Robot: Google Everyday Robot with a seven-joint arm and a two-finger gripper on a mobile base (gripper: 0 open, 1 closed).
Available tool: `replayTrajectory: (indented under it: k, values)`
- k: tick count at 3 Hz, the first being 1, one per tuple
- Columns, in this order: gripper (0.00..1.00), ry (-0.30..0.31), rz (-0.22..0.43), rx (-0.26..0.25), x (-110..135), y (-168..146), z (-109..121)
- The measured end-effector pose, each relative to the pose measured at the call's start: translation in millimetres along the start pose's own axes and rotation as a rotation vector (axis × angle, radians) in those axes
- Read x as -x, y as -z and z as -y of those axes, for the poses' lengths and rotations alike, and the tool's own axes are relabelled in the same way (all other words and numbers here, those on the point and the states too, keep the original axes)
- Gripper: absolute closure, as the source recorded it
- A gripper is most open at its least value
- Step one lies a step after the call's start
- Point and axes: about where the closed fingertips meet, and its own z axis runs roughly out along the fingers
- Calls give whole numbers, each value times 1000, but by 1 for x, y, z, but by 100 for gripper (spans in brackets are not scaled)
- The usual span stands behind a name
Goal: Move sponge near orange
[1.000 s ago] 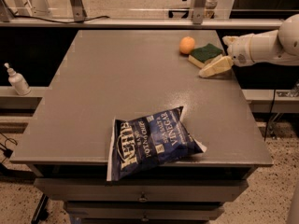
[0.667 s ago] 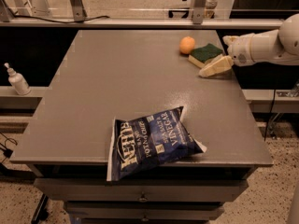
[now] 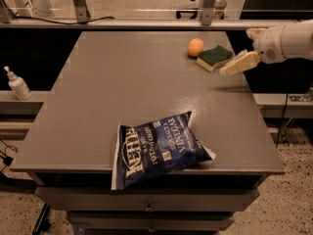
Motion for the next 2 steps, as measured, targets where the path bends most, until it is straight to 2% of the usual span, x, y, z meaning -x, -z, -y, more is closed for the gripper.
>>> replayTrajectory:
  k: [1, 2]
  values:
    - [0, 60, -24, 34, 34, 76, -10]
    - [0, 60, -24, 34, 34, 76, -10]
